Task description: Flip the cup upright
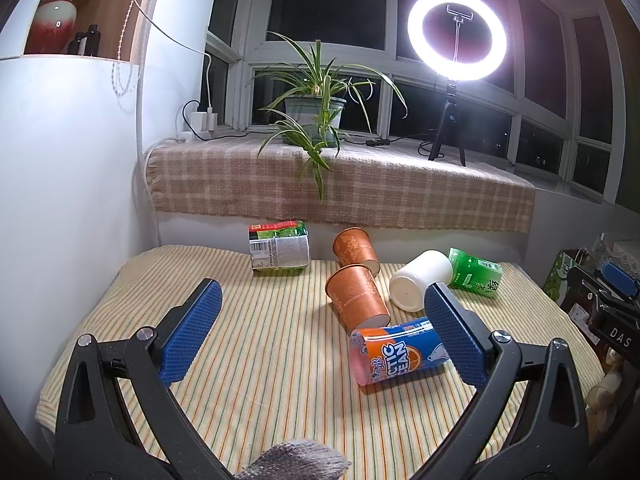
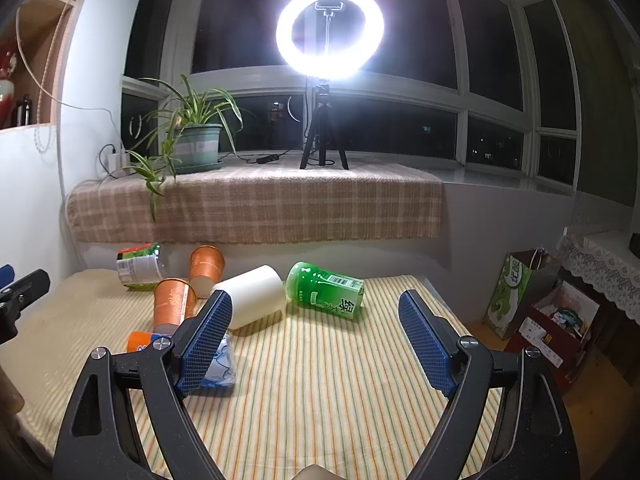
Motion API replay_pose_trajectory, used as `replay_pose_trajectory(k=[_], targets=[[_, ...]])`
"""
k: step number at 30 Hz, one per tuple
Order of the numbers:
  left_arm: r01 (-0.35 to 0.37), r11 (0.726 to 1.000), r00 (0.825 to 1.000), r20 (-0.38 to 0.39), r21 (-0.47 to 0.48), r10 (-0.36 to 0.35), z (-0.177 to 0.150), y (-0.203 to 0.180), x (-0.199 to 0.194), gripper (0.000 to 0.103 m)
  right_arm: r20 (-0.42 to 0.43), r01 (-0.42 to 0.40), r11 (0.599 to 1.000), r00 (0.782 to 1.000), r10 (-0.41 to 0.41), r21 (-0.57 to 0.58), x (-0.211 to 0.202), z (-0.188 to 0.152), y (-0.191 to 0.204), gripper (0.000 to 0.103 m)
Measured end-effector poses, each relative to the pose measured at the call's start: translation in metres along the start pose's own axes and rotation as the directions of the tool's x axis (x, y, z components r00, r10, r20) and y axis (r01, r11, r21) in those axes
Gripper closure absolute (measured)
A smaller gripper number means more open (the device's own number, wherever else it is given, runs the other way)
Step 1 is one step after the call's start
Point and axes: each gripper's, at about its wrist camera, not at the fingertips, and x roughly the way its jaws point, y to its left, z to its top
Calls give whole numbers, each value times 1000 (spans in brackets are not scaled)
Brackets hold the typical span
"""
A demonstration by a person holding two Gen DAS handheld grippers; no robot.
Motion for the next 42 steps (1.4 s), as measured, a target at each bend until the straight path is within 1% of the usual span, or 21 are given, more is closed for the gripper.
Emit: replay_pose_trajectory(k=[42], targets=[[2,1000,1000,-9,-3,-2,1,2,0,0,-6,-4,1000,1000,4,2,1,-2,2,17]])
